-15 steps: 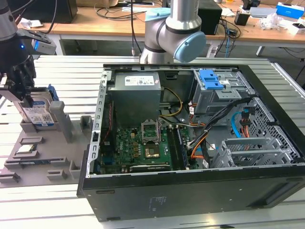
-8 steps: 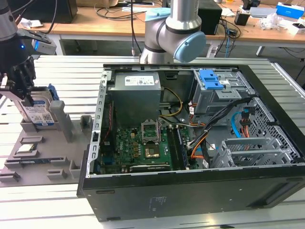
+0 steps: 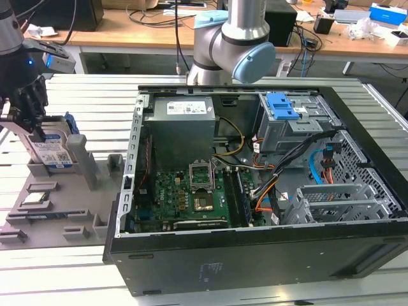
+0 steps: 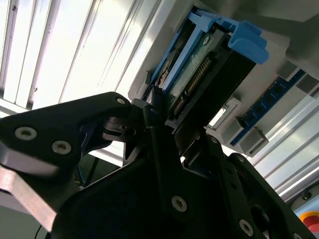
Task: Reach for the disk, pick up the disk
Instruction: 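Pick up the disk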
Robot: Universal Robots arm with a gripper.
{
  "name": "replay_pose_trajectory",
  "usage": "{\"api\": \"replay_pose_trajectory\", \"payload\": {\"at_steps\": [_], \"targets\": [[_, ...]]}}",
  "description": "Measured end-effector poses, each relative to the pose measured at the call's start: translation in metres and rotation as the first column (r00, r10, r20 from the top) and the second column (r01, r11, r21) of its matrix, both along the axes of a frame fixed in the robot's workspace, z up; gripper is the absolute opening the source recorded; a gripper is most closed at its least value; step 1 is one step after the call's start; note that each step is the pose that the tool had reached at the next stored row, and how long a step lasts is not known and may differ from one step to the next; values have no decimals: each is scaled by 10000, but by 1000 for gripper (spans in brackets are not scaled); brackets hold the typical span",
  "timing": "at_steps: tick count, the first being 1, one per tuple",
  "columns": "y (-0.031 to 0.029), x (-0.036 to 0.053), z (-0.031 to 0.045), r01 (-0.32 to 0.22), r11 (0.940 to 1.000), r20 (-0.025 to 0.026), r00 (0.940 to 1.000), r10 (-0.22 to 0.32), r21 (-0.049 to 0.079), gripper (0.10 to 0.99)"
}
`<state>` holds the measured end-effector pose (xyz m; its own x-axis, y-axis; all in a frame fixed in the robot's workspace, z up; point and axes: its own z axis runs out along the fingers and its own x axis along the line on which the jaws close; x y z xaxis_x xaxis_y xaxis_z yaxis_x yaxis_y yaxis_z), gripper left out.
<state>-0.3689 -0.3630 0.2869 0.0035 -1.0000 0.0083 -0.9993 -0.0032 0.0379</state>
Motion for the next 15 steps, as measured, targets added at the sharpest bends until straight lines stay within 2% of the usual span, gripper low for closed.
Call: {"api": "replay_pose_trajectory", "payload": {"at_steps": [11,15], "targets": [[0,6,2,-6,10000,0,10000,6,0,365],[1,8,38,-6,10000,0,10000,6,0,365]]}}
